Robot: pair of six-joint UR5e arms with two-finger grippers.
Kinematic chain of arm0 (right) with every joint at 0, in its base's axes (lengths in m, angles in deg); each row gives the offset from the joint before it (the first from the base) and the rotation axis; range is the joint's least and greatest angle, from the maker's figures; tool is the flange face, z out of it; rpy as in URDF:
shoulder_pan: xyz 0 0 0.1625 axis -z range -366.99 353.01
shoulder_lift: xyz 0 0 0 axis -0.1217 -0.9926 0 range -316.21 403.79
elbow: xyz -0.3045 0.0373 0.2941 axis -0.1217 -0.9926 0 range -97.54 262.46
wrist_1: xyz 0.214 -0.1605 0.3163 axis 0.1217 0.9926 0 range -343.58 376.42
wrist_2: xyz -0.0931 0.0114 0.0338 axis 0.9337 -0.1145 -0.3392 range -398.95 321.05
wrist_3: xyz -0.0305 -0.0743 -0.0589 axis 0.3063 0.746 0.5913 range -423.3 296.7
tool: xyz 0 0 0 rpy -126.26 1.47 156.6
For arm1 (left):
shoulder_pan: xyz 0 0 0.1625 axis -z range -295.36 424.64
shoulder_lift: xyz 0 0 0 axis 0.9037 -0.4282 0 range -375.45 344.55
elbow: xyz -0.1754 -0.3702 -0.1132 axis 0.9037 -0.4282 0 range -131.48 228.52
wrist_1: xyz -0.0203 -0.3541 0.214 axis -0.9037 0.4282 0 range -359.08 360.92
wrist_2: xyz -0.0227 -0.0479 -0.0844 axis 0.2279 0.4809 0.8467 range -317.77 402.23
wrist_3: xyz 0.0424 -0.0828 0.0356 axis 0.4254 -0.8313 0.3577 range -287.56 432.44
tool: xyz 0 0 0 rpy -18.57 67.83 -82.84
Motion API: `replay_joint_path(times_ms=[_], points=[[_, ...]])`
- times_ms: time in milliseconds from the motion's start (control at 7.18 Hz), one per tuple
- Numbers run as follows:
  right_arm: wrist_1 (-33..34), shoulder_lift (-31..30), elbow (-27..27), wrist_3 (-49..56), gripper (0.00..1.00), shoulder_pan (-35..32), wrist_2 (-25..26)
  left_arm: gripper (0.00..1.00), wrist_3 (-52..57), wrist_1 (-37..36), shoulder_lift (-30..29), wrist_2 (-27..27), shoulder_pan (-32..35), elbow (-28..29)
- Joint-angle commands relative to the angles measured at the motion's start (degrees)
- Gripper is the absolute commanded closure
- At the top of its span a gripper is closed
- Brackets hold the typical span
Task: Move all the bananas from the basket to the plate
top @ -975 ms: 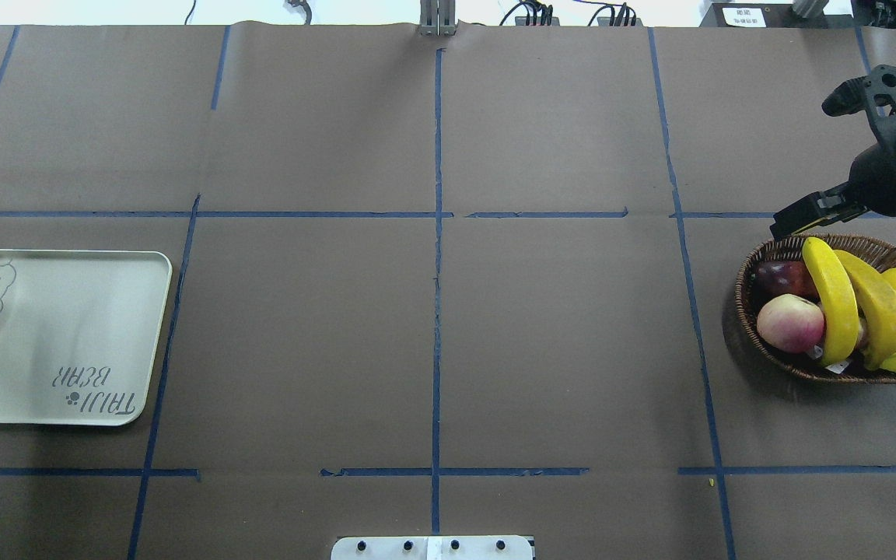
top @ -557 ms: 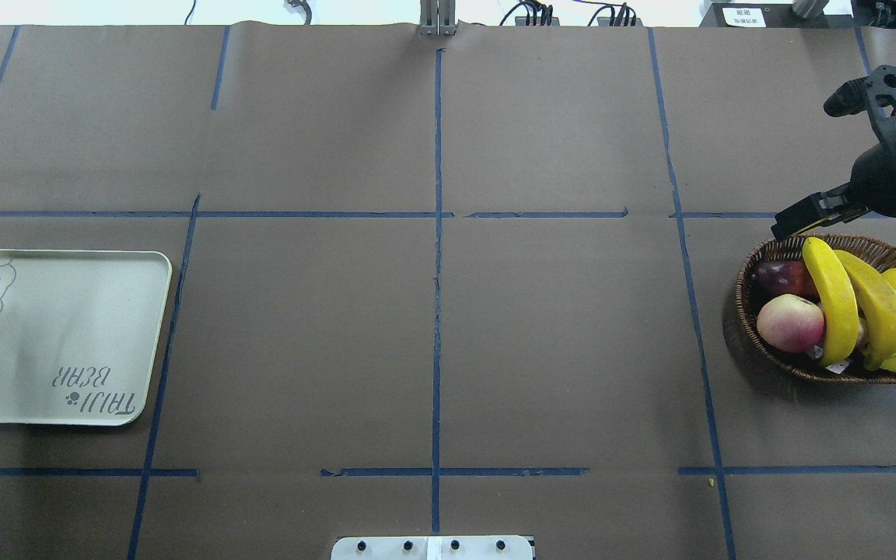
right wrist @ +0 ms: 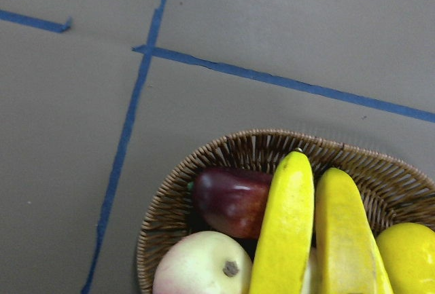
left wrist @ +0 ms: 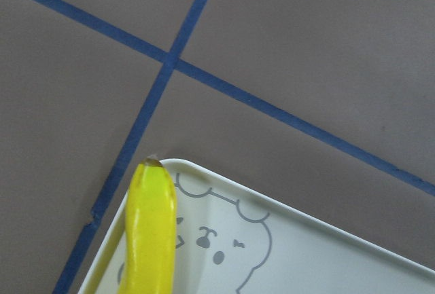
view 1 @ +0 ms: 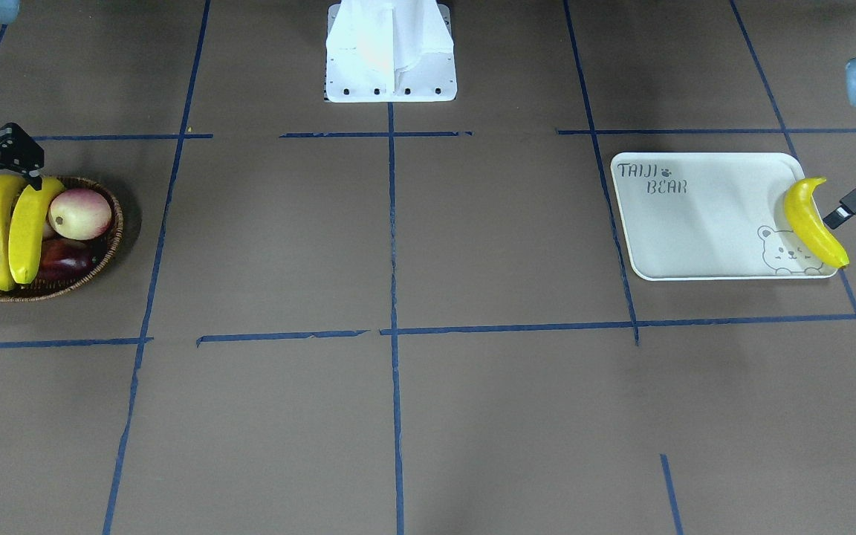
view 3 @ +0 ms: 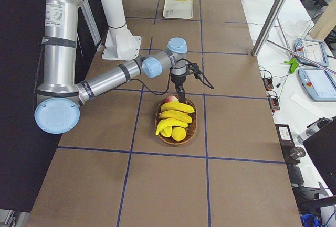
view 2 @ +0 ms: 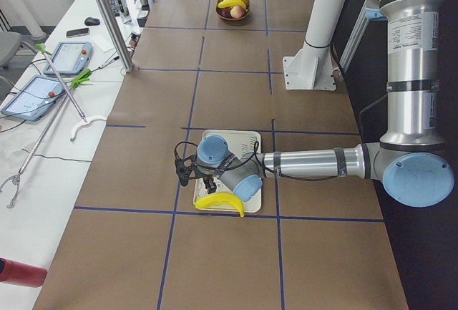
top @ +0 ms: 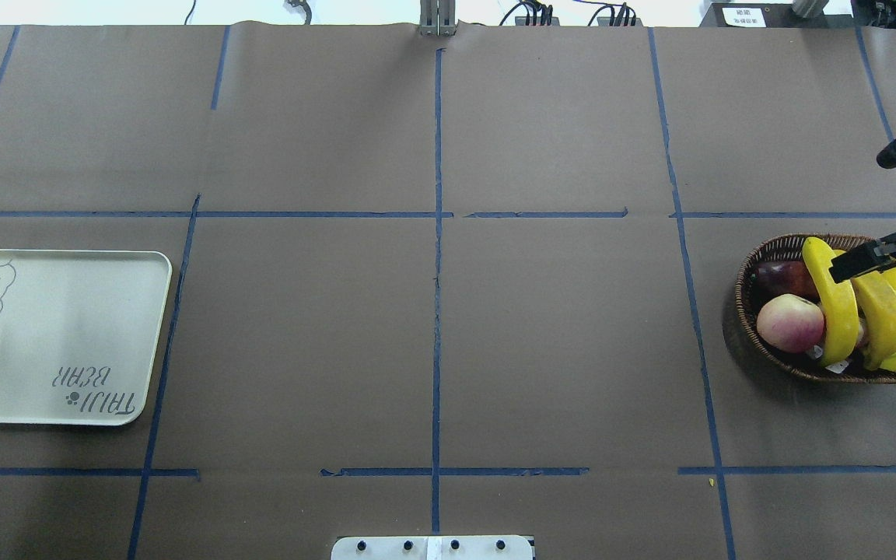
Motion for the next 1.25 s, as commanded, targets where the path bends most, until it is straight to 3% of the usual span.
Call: replay_joint_path(times_ms=[0,139,418,836,1115], points=[[-10.15,-8.99,-1.16,0.79,0.04,0.01,0.27,0.00,-0.26,-0.01,-0.14,0.26,0.17,-1.10],[-10.61,-10.76,-0.90,1.32,0.09,0.01,0.27,0.00,-0.35,-0.01,-0.14,0.26,0.17,-1.10],[-18.66,-15.50,-3.95,7.94,0.12,0.01,0.62,0.00,-0.35,0.08,-0.14,0.26,0.17,-1.19],[-18.61,-15.53,-6.61,19.15,0.14,0.27,3.61,0.00,-0.35,0.17,0.13,0.35,0.17,-1.19],[-18.61,-14.48,-6.70,20.39,0.24,4.64,7.01,0.00,-0.35,0.17,0.13,0.35,0.17,-1.19]])
